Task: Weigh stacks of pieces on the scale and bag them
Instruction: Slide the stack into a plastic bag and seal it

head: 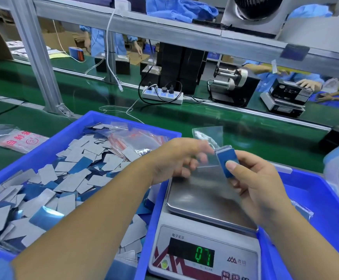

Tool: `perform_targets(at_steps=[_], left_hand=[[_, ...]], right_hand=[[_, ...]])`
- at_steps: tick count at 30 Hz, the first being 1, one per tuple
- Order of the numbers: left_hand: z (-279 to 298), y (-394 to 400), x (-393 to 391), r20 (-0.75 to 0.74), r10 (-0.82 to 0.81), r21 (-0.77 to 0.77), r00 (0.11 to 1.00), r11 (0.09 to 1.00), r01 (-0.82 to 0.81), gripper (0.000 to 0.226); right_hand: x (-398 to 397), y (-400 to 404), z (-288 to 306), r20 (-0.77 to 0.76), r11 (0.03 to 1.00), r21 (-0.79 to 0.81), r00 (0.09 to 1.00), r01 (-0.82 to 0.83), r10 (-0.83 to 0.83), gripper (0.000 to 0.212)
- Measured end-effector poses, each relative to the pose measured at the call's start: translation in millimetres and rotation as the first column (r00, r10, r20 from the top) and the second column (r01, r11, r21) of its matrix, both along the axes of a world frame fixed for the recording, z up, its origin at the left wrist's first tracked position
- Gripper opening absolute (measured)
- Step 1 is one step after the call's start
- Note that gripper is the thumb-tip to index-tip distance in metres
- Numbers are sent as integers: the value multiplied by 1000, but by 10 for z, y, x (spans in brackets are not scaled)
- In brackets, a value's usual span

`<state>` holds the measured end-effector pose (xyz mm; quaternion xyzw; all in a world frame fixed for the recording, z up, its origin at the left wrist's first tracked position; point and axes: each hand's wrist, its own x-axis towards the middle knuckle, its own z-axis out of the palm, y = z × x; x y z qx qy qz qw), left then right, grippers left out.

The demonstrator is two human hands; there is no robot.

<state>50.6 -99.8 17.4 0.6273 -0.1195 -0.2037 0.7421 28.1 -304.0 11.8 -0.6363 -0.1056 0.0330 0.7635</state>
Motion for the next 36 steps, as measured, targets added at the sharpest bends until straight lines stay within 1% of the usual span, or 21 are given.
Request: perform_targets(at_steps=[1, 3, 4, 5, 7, 9, 11, 13, 15, 18, 19, 20, 22, 23, 24, 27, 29, 31, 32, 34, 36], left_hand=[[-29, -10, -7, 80, 7, 92, 997, 996, -15, 33], [-65, -63, -29, 234, 20, 252, 972, 964, -81, 12], [-78, -86, -30, 284, 34, 278, 958, 954, -116, 6], [-108, -100, -13, 322, 47, 286, 946, 947, -144, 10], [-116, -109, -4, 329, 47, 270, 943, 952, -142, 14], [-101, -98, -15, 309, 10, 239, 951, 967, -88, 11], [-86, -95, -36, 315, -15, 232, 949, 971, -61, 14], [-78, -103, -48, 351, 3, 264, 936, 959, -102, 19], [-71, -108, -36, 394, 40, 307, 918, 936, -173, 29], [-39, -79, -7, 418, 123, 343, 900, 896, -282, 27], [-38, -64, 7, 428, 169, 334, 888, 883, -329, 32], [-34, -53, 13, 428, 222, 306, 876, 877, -372, 40], [-41, -29, 32, 395, 325, 221, 859, 874, -433, 48], [-37, -19, 39, 371, 353, 189, 859, 877, -442, 46], [-33, -16, 39, 342, 357, 175, 869, 885, -432, 40], [-58, -19, 35, 255, 306, 213, 917, 907, -362, 15], [-100, -9, 45, 207, 295, 236, 933, 910, -340, 5], [-111, -5, 46, 220, 266, 272, 939, 907, -321, 5], [-99, -9, 37, 240, 251, 290, 938, 903, -316, 9], [-78, -28, 30, 282, 258, 301, 924, 891, -340, 29], [-69, -51, 30, 274, 330, 280, 903, 871, -404, 52]], right_hand=[[1, -4, 5, 8, 1000, 23, 1000, 21, -21, 26], [-5, -1, 9, 23, 999, 21, 999, 27, -28, 24], [-13, 3, 11, 26, 1000, 14, 999, 21, -22, 24], [-20, 0, 12, 26, 1000, 9, 1000, 16, -16, 25], [-28, -12, 18, 38, 1000, -13, 999, 8, -7, 26], [-26, -26, 19, 71, 998, -64, 998, 6, -2, 27], [-23, -32, 11, 95, 994, -106, 995, 7, 3, 26], [-25, -34, -2, 101, 993, -121, 995, -1, 13, 25], [-28, -29, -7, 106, 989, -145, 994, -1, 17, 25], [-22, -42, 3, 150, 966, -239, 987, 98, -64, 24], [-17, -56, 9, 195, 940, -308, 977, 149, -91, 21], [-9, -71, 11, 256, 891, -404, 961, 207, -107, 21], [-2, -96, 11, 386, 725, -608, 918, 323, -86, 25], [-3, -105, 12, 428, 645, -674, 902, 361, -57, 25], [-1, -113, 12, 447, 579, -723, 894, 377, -24, 23], [10, -121, -11, 422, 401, -845, 901, 353, 97, 18], [13, -116, -36, 395, 353, -876, 908, 328, 138, 19], [18, -117, -45, 385, 342, -884, 912, 319, 143, 19], [21, -115, -47, 382, 332, -888, 912, 319, 145, 18], [30, -110, -56, 384, 318, -891, 911, 324, 148, 18], [28, -105, -64, 393, 335, -881, 912, 335, 121, 16]])
